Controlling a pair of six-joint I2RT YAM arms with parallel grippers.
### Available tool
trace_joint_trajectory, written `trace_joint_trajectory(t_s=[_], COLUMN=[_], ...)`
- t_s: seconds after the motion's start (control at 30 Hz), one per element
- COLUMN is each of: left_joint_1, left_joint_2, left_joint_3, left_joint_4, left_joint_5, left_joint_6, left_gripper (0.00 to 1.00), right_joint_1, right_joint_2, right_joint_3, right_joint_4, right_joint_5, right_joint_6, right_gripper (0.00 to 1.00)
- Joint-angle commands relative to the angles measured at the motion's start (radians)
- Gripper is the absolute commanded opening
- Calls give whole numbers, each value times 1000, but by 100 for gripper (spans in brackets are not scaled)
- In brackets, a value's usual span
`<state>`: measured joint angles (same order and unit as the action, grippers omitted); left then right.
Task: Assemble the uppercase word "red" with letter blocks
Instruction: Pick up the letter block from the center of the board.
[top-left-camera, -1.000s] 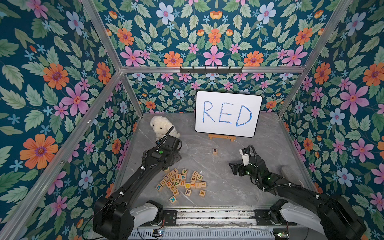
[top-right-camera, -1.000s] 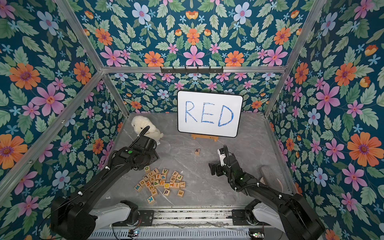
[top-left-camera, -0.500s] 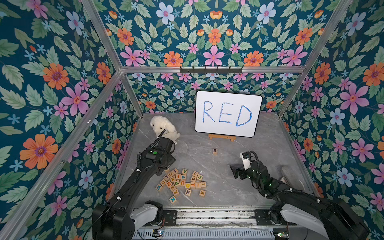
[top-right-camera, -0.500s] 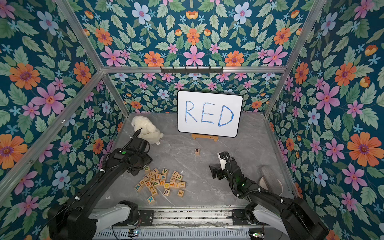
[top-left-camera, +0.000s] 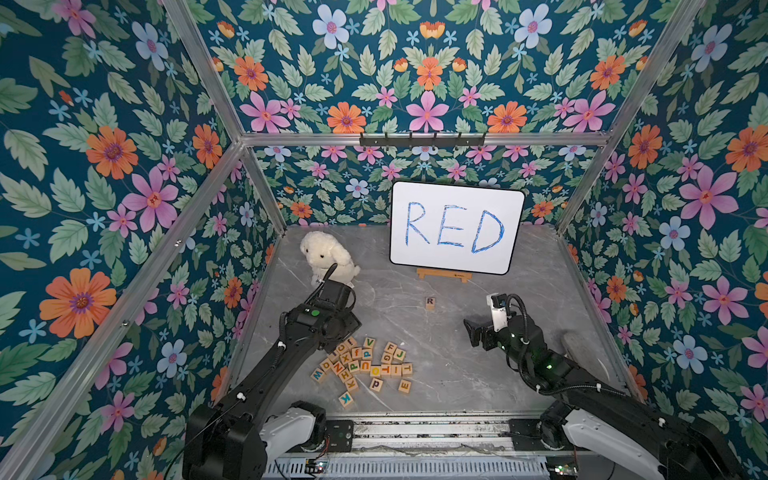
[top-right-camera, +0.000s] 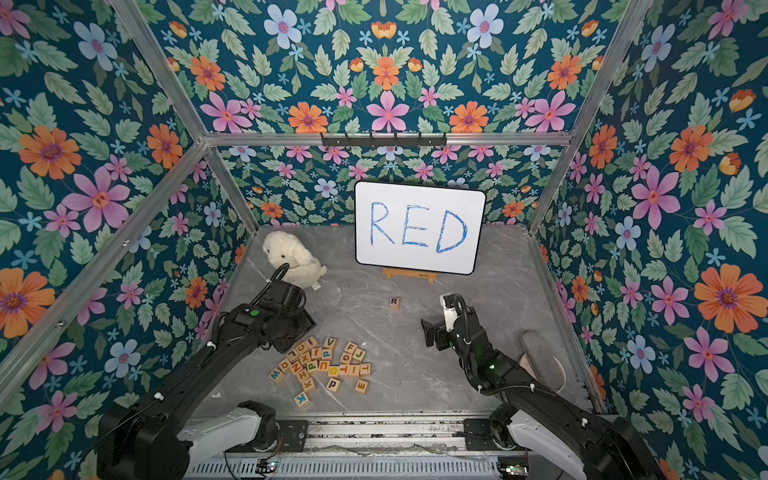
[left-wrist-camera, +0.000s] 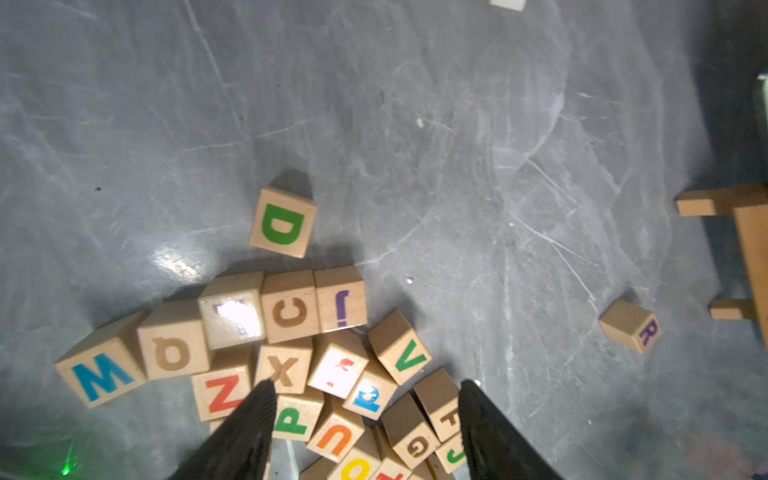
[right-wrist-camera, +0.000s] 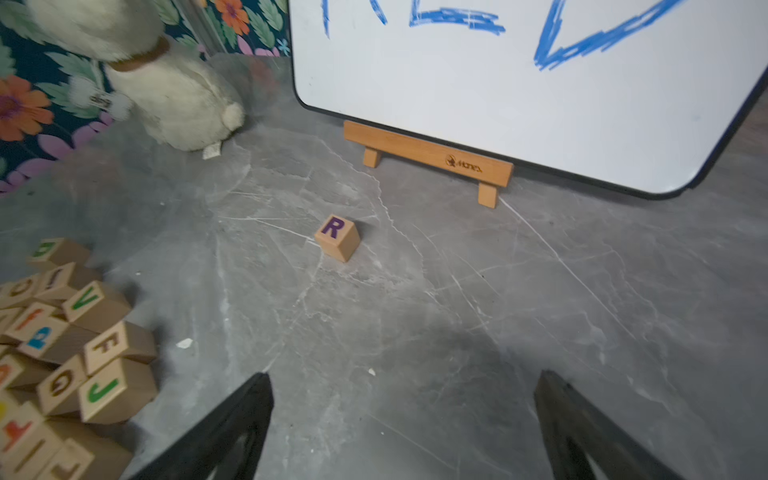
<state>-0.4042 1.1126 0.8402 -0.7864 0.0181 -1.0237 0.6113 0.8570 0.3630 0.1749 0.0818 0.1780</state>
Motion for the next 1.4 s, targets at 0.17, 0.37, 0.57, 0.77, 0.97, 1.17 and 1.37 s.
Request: trace_joint_trajectory(t_s=[0.17, 0.37, 0.57, 0.77, 0.97, 1.17, 1.37], left_joint_1=[-41, -40, -41, -41, -39, -38, -38], left_joint_2=[-100, -177, -196, -196, -196, -232, -263], left_joint_3=[-69, -132, -146, -120, -119, -130, -150], left_joint_4=[115, 196, 215, 137, 95, 25, -8], left_joint_5=[-12, -18, -18, -66, -87, -148, -155], left_joint_6=[-3, -41, -25, 12, -25, -48, -64], left_gripper=[73, 75, 75, 76, 76, 76, 76], right_joint_1=[7, 100, 354, 497, 608, 622, 640], right_joint_2=[-38, 19, 97, 239, 386, 530, 596], right_joint_3=[229, 418, 480, 494, 513, 553, 571], right_joint_4=[-358, -625, -719, -704, -668, -670, -627], right_joint_5=[-194, -203, -42, 28, 10, -73, -103], right_joint_6=[58, 16, -6, 10, -32, -41, -55], right_gripper=[99, 99, 99, 99, 99, 83, 81])
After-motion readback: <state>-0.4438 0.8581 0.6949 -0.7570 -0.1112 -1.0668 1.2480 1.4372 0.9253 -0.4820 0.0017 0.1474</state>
